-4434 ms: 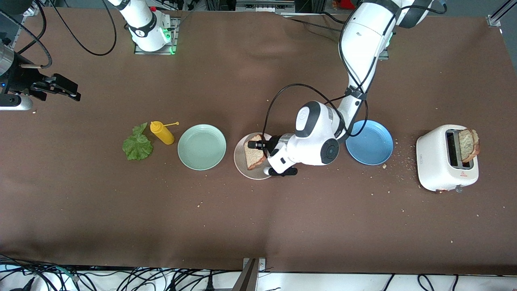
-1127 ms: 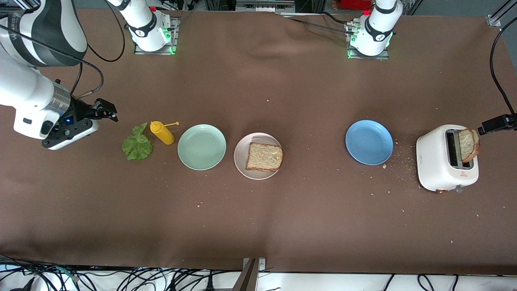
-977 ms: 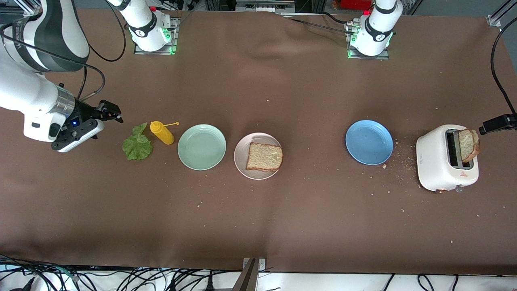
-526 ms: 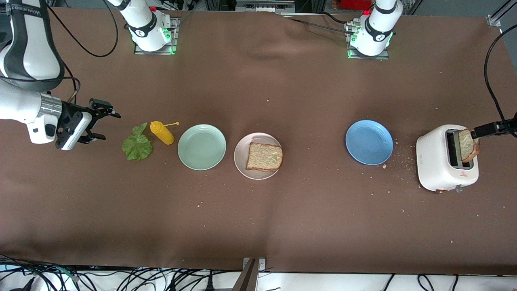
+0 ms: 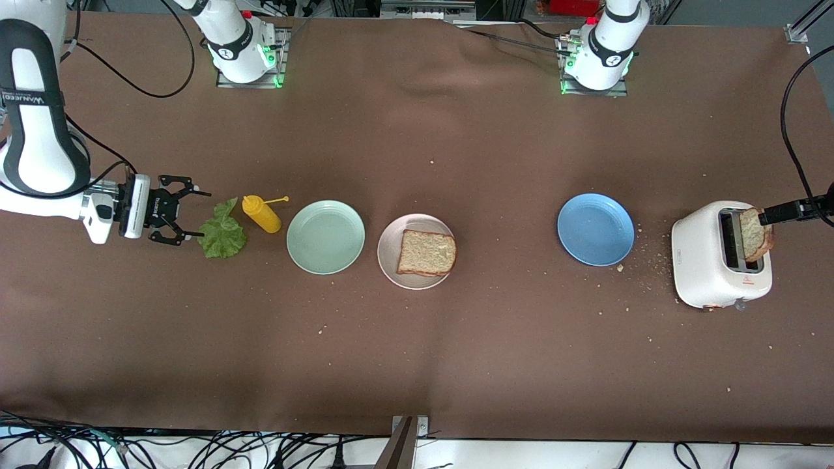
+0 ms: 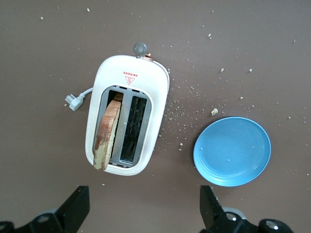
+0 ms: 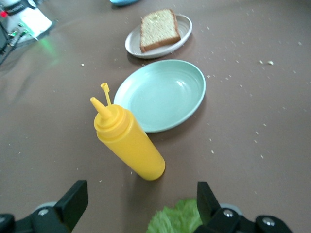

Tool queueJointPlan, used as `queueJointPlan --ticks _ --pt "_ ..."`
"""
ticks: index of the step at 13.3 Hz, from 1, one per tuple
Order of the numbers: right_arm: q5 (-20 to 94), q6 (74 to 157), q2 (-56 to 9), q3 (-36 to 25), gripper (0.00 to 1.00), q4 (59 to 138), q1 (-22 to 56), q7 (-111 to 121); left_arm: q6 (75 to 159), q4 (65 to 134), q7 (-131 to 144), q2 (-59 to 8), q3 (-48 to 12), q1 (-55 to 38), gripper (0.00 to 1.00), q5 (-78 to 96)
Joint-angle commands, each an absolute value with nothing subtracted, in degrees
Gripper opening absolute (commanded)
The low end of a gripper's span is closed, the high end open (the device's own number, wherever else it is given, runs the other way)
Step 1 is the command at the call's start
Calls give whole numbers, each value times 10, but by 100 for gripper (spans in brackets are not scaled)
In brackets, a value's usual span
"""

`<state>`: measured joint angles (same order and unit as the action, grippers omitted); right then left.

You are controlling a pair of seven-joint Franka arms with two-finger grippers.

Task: Make sandwich in beige plate with both arms
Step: 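Grasp the yellow mustard bottle with the right gripper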

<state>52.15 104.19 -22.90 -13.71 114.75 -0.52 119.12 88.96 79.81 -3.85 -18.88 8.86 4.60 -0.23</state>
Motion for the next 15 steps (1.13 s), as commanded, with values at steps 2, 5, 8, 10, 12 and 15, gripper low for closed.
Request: queueJointPlan --ticks 2,5,8,10,12,15 --pt "626 992 -288 -136 99 1140 -18 1358 883 787 -50 -203 85 48 100 -20" --pt "692 948 -327 -134 99 1139 -15 1417 883 787 -50 -207 84 46 100 -20" --pt "734 908 -365 -132 99 1140 -13 1462 883 787 -50 -208 84 44 100 -20" --pt "738 877 -390 -132 99 1140 -13 1465 883 787 -50 -208 84 42 100 -21" --pt "738 860 -408 -132 99 1140 -13 1466 883 787 -49 -208 84 42 100 -20" --pt "740 856 -408 -122 57 1137 -13 1465 883 788 -45 -208 83 40 100 -21"
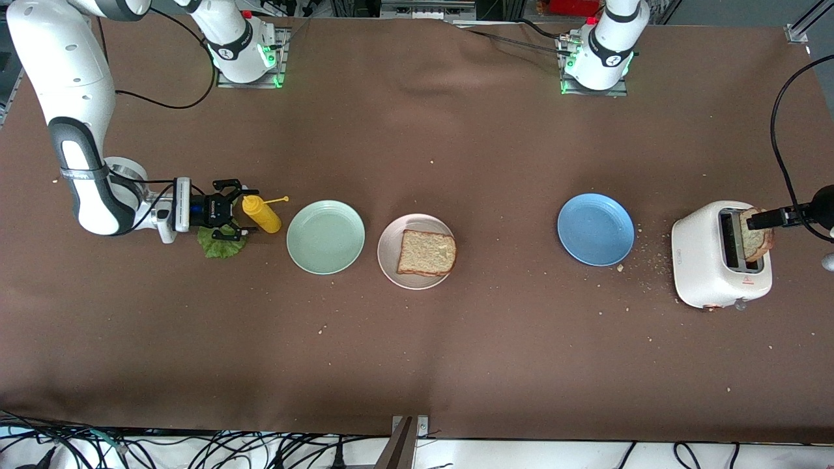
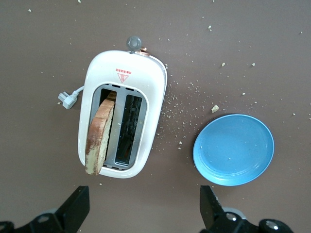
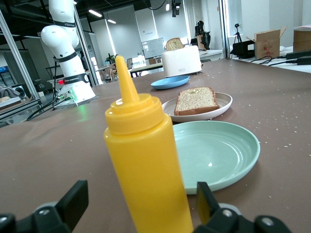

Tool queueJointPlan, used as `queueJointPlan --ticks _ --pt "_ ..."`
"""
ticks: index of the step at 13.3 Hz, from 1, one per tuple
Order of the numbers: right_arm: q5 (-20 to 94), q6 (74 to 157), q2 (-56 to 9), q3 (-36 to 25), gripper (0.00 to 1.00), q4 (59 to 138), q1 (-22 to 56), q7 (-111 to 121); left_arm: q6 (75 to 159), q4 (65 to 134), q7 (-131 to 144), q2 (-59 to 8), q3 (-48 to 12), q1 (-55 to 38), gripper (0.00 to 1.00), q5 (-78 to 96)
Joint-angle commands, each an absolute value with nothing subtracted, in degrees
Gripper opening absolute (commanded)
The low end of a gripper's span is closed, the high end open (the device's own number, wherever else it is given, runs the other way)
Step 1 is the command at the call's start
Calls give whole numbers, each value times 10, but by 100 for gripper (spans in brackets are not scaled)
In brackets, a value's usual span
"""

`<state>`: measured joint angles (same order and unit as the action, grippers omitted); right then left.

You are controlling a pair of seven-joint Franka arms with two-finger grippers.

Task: Make sandwich in beige plate with both arms
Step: 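Grasp the yellow mustard bottle with the right gripper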

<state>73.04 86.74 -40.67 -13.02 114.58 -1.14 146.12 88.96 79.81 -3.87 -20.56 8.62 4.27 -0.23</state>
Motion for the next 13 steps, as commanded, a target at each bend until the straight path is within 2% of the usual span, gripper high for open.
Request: queueJointPlan --ticks 1,2,3,6,9,13 --pt "741 856 -409 -121 22 1136 -14 1466 883 788 -45 -208 83 40 100 -21" --pt "741 856 -408 -121 2 1135 -14 1469 883 788 -44 -208 83 40 100 -21" --pt "741 855 -405 -121 0 1128 -15 1469 883 788 -44 -208 83 40 100 -21" --pt "736 851 -387 -125 0 1104 -14 1406 883 789 -50 -208 83 40 100 -22" --pt "697 866 -333 -127 0 1076 -9 1264 882 791 -51 -208 83 40 100 -22" --pt "588 963 -287 -127 0 966 66 1017 882 791 -52 -211 83 40 100 -21"
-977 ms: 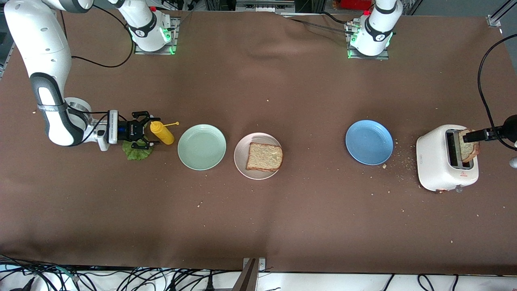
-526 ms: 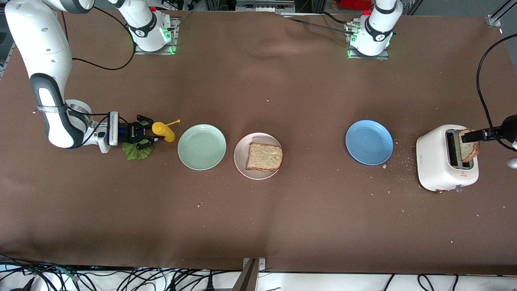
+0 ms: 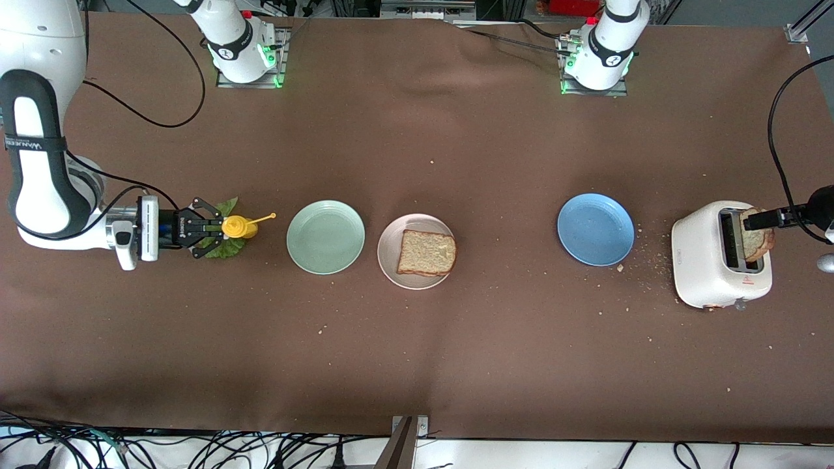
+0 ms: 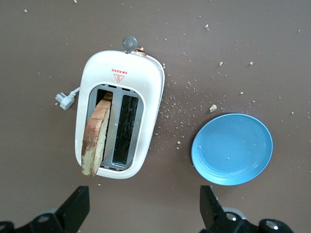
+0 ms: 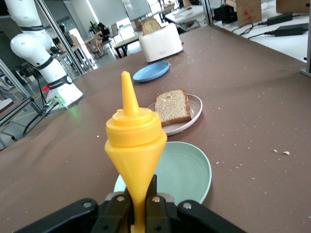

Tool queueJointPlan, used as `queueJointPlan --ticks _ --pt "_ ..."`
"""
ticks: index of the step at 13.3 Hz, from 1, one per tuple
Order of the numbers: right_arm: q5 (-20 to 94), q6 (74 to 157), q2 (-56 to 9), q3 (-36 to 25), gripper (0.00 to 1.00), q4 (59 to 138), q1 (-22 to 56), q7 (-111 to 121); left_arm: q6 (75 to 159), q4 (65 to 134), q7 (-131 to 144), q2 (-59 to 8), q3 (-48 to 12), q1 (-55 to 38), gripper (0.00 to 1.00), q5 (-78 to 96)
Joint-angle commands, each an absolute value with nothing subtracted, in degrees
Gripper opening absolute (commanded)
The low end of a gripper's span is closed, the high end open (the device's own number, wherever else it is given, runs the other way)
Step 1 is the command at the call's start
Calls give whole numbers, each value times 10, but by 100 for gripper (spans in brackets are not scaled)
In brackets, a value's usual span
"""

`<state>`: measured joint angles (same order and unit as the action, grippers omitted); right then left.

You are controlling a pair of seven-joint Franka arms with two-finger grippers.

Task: Make sandwich in beige plate with both arms
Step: 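Lift the mustard bottle and carry it toward the bread slice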

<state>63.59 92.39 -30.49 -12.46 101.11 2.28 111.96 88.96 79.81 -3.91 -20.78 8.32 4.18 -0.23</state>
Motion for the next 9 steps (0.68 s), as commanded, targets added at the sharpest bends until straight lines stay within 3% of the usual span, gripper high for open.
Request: queueJointPlan --ticks 1,5,9 --pt "547 988 -287 -127 0 938 92 953 882 791 -51 -211 83 40 100 -22" --pt "371 1107 -287 -126 0 877 205 685 882 791 -51 -212 83 39 100 -22" --pt "195 1179 -291 -126 0 873 313 470 882 791 -50 -212 82 39 100 -21"
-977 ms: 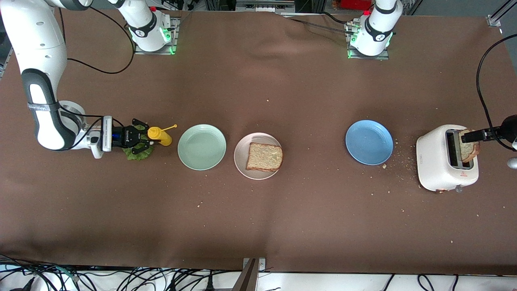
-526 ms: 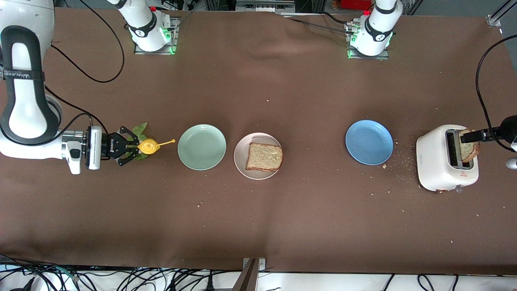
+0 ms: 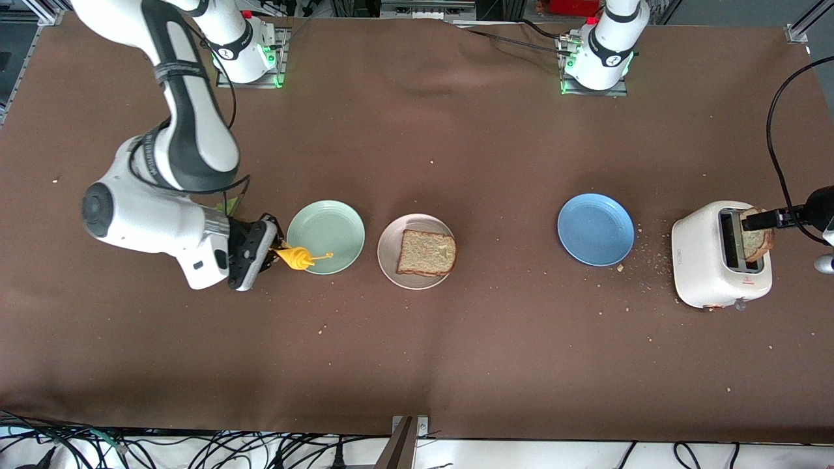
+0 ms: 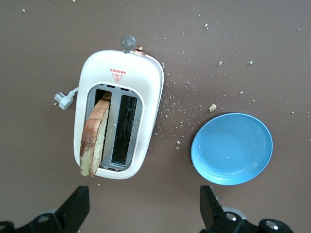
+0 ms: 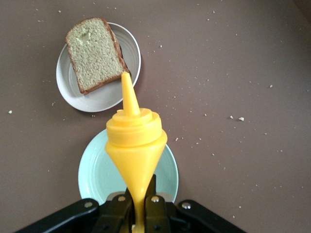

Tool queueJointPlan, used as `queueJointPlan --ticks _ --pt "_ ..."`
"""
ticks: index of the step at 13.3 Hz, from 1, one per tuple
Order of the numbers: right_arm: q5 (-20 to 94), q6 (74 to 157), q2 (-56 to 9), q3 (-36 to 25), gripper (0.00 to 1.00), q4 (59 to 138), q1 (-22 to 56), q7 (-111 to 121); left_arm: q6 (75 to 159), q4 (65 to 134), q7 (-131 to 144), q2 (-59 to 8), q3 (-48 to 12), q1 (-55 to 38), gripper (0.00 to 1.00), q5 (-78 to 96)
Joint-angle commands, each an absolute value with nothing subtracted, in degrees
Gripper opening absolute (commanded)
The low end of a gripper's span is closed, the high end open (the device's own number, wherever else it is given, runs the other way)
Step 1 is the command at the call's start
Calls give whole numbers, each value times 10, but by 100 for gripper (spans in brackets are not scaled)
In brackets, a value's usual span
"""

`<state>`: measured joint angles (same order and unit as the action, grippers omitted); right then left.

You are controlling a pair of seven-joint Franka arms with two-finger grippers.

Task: Make sandwich in beige plate with both arms
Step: 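Lift the mustard bottle and carry it toward the bread slice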

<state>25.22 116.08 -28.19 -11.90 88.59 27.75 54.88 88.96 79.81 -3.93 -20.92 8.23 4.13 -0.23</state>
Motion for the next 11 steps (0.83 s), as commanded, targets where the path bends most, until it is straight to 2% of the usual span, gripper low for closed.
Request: queueJointPlan --ticks 1,6,11 --pt "146 1187 -294 -126 0 873 336 415 882 791 -48 -212 82 39 100 -21" --pt "-94 1189 -320 -126 0 872 435 180 881 791 -48 -212 82 39 100 -21" --pt "-284 1174 -346 -125 0 872 509 99 881 791 -45 -212 82 37 100 -21"
